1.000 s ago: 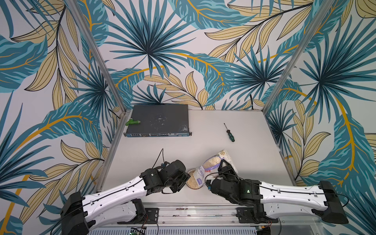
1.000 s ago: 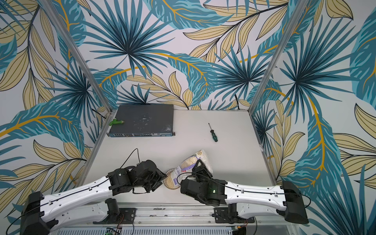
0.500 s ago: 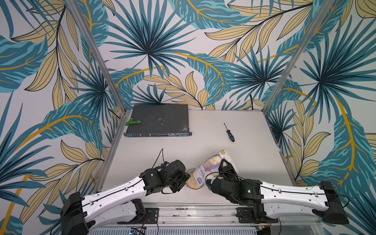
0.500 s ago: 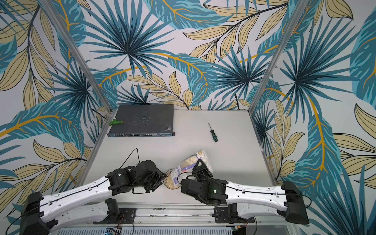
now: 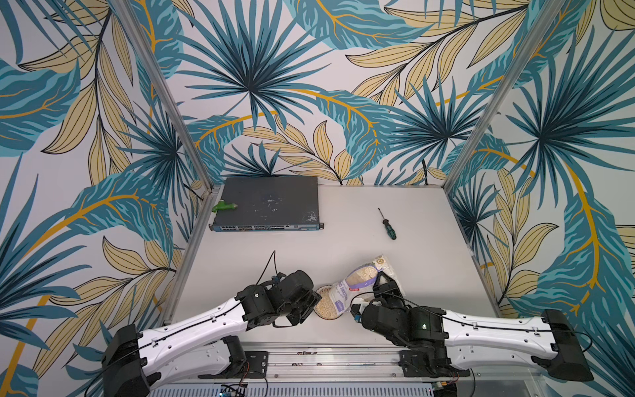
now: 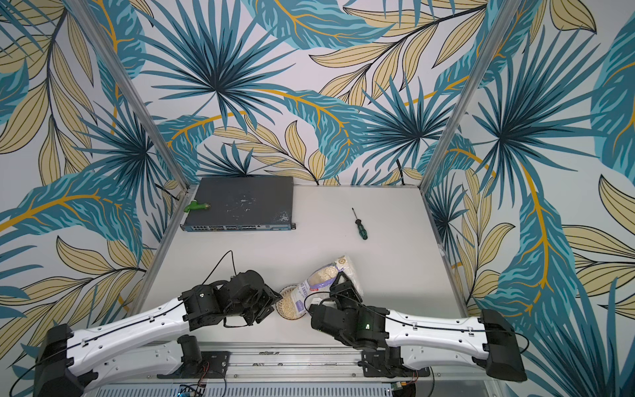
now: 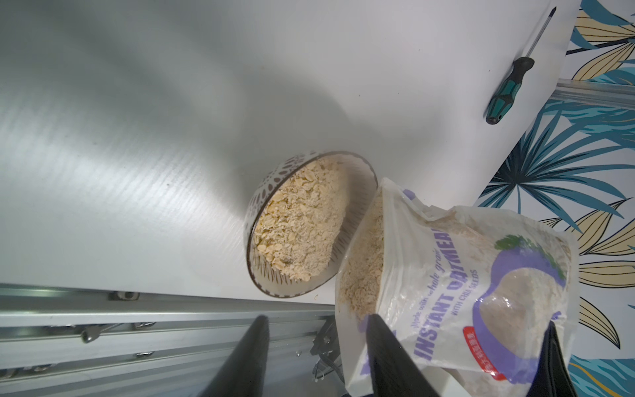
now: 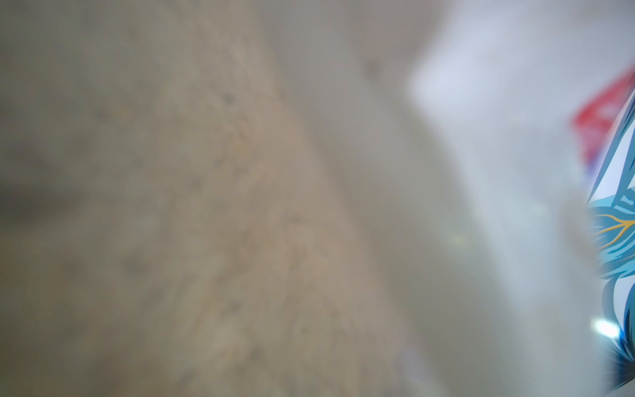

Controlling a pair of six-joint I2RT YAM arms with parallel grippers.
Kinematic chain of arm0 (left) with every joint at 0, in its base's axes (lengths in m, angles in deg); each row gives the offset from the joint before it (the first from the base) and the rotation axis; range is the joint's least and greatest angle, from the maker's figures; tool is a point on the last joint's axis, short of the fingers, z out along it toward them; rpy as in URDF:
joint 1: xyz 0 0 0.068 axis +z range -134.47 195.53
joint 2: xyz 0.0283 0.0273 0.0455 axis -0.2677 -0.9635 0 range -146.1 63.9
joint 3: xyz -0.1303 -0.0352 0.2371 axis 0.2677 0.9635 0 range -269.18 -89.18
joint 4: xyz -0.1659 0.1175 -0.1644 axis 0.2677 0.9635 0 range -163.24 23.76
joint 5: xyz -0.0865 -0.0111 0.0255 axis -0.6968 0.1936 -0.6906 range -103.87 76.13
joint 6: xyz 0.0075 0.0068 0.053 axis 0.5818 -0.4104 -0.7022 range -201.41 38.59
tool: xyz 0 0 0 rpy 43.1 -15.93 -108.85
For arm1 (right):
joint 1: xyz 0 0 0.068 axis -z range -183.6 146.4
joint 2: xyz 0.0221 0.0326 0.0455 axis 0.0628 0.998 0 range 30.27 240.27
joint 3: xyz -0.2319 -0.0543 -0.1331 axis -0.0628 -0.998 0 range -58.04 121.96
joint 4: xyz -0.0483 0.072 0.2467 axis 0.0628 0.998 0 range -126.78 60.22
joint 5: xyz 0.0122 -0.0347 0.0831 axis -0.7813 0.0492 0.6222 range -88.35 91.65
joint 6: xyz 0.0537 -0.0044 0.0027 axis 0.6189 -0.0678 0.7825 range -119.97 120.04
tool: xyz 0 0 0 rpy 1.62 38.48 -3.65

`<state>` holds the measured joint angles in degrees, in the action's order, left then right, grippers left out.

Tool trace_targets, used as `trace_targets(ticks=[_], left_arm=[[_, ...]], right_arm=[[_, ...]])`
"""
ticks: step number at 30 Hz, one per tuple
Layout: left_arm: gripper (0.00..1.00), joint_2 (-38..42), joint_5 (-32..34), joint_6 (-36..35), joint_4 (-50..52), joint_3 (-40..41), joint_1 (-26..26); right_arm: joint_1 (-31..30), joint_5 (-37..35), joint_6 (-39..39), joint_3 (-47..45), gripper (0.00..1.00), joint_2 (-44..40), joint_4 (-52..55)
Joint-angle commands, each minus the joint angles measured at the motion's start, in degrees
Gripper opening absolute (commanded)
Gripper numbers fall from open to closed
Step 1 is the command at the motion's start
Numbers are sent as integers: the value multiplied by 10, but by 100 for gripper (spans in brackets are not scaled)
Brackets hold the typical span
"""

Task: Pour the oats into the breakfast bowl
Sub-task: Pour the oats into the bowl.

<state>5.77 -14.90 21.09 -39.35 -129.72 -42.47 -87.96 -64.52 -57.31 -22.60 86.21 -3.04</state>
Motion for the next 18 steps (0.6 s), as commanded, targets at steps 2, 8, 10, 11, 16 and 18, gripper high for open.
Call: trace_targets(ticks=[2, 8, 10, 11, 16, 18], left_arm=[[50, -1, 10, 0, 9, -14, -2], [50, -3, 10, 2, 10, -15, -2], [50, -3, 11, 2, 13, -17, -2], [50, -3, 12, 2, 14, -19, -2], [50, -3, 16, 2, 19, -26, -2], [50, -2, 18, 2, 22, -30, -2]], right_arm=[[1, -41, 56, -5, 0, -25, -24], [1, -10, 117, -16, 0, -33, -16], [1, 0, 135, -19, 0, -36, -15], [1, 3, 141, -22, 0, -37, -16], [1, 20, 173, -33, 0, -48, -8], [1, 22, 186, -36, 0, -57, -4]])
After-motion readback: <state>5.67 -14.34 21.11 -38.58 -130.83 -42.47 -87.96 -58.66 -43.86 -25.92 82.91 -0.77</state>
